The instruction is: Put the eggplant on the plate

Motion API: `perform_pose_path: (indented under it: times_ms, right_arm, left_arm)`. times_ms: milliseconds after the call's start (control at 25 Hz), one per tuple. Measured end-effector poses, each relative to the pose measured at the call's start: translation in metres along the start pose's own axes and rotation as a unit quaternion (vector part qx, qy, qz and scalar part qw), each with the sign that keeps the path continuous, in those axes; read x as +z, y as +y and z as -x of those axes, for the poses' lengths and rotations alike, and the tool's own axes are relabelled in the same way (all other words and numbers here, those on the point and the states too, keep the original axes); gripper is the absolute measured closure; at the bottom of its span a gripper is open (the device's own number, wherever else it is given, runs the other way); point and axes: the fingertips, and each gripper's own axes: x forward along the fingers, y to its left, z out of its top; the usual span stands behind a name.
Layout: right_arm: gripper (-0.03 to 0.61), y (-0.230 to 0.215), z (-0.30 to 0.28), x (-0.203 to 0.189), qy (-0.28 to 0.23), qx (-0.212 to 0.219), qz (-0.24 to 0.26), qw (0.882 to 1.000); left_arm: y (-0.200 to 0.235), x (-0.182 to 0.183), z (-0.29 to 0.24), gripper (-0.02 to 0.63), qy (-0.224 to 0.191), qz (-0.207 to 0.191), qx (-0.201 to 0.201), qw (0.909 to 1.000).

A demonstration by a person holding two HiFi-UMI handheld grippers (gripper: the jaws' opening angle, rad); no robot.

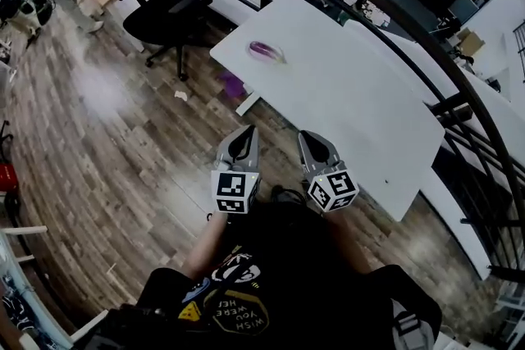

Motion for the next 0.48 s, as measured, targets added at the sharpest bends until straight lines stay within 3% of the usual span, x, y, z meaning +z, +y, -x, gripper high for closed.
perform_pose_path:
  times_ms: [240, 480]
  right_arm:
    - [0.575, 0.005, 0.019, 0.008, -0.005, 0.023, -0.001, 1.0]
    - [0.575, 0.005, 0.021, -0.008, 0.003, 0.043, -0.007, 0.999]
  left_arm:
    - [-0.024, 0.013, 0.005, 0.608, -0.011, -0.018, 0.009, 0.9997]
    - [-0.04, -0.006, -0.002, 0.609, 0.002, -0.021, 0.006, 0.9998]
